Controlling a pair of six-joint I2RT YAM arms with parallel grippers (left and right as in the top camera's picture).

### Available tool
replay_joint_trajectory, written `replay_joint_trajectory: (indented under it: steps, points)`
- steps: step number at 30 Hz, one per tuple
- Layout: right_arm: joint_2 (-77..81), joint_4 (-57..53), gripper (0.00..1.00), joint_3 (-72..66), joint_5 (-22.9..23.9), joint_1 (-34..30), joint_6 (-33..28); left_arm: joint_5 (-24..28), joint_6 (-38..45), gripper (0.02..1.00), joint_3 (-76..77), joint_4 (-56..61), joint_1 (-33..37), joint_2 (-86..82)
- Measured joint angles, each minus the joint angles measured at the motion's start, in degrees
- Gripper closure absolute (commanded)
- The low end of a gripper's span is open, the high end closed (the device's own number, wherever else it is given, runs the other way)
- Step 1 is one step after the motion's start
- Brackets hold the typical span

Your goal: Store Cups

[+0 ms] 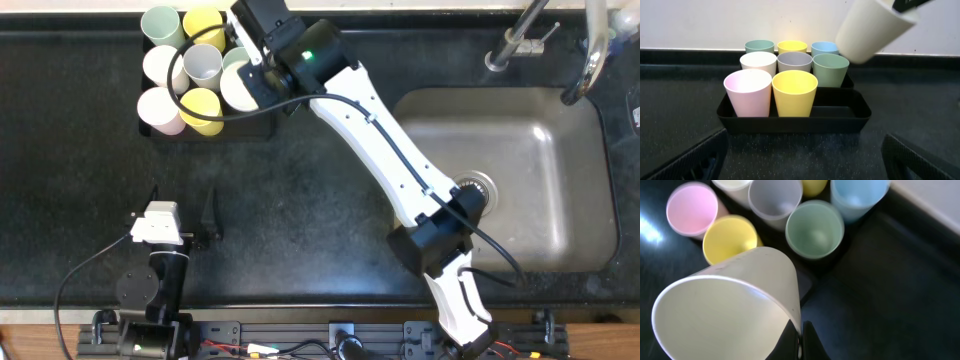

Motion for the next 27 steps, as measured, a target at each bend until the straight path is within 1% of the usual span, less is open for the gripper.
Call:
replay_joint_trajectory:
  steps: [4,9,16,27]
  points:
    - [2.64,-1.05,0.956,0.00,-1.42,0.00,-0.04,0.00,0.00,0.020,0.00,0.00,0.00,0.00]
    - [5.05,-0.85,0.958,0.00,-1.86,-0.13,0.04,0.00,0.00,0.020,0.00,0.00,0.00,0.00]
    - [5.49,-0.35,0.956,0.00,-2.27,-0.72,0.00,0.00,0.00,0.020,0.00,0.00,0.00,0.00]
    - [6.95,0.87,0.958,0.00,-4.72,-2.60,0.02,0.00,0.00,0.020,0.00,0.00,0.00,0.00]
